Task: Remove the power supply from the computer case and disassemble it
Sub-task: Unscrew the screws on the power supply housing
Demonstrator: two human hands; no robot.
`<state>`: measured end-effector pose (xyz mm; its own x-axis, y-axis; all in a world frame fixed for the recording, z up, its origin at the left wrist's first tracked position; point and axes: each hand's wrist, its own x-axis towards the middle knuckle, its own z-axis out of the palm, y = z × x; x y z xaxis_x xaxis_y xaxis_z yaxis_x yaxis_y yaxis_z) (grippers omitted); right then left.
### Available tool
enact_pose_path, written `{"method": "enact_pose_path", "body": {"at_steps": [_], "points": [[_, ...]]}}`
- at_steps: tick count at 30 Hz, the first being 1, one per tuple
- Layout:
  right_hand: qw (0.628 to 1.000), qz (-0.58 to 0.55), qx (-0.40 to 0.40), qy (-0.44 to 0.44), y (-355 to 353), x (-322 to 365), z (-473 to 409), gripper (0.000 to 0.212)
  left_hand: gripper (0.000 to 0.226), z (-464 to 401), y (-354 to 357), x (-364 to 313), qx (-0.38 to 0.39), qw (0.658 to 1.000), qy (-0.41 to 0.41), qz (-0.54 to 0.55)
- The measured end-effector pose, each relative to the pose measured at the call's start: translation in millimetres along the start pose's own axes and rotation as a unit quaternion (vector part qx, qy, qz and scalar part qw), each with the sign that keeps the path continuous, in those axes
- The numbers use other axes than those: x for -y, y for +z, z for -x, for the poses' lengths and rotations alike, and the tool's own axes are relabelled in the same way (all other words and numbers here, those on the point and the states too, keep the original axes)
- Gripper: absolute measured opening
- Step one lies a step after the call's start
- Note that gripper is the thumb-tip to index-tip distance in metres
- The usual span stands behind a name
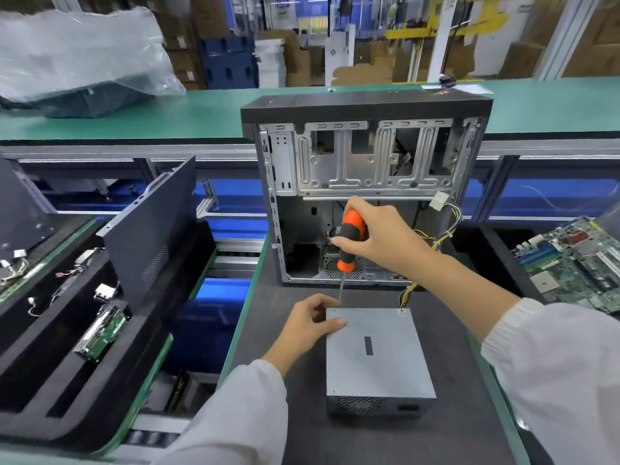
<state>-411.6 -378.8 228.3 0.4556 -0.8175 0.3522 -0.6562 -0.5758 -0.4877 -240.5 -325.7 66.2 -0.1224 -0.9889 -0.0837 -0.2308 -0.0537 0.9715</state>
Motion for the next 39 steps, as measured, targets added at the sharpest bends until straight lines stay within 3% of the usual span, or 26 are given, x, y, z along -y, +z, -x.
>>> {"method": "enact_pose_path", "body": {"at_steps": [23, 30, 34, 39], "points": [[0.999, -0.038, -0.005, 0.013, 0.3, 0.8, 7.4, 0.034, 0.023, 5.2, 3.5, -3.8, -0.019, 1.000, -0.013, 0.003], [0.987, 0.162, -0.004, -0.025, -5.6, 17.1, -6.3, 0.060, 0.021, 5.6, 2.7, -2.2, -0.011, 1.000, -0.003, 0.000], [0.983, 0.167, 0.068, -0.045, -8.1, 23.6, -19.4, 0.039, 0.028, 1.8, -4.6, -18.1, 0.026, 0.999, 0.019, 0.004], [0.963, 0.116, 0.238, -0.046, -32.0, 26.9, -35.2, 0.006, 0.035, -4.2, -21.8, -62.6, 0.033, 0.993, 0.096, 0.058]]}}
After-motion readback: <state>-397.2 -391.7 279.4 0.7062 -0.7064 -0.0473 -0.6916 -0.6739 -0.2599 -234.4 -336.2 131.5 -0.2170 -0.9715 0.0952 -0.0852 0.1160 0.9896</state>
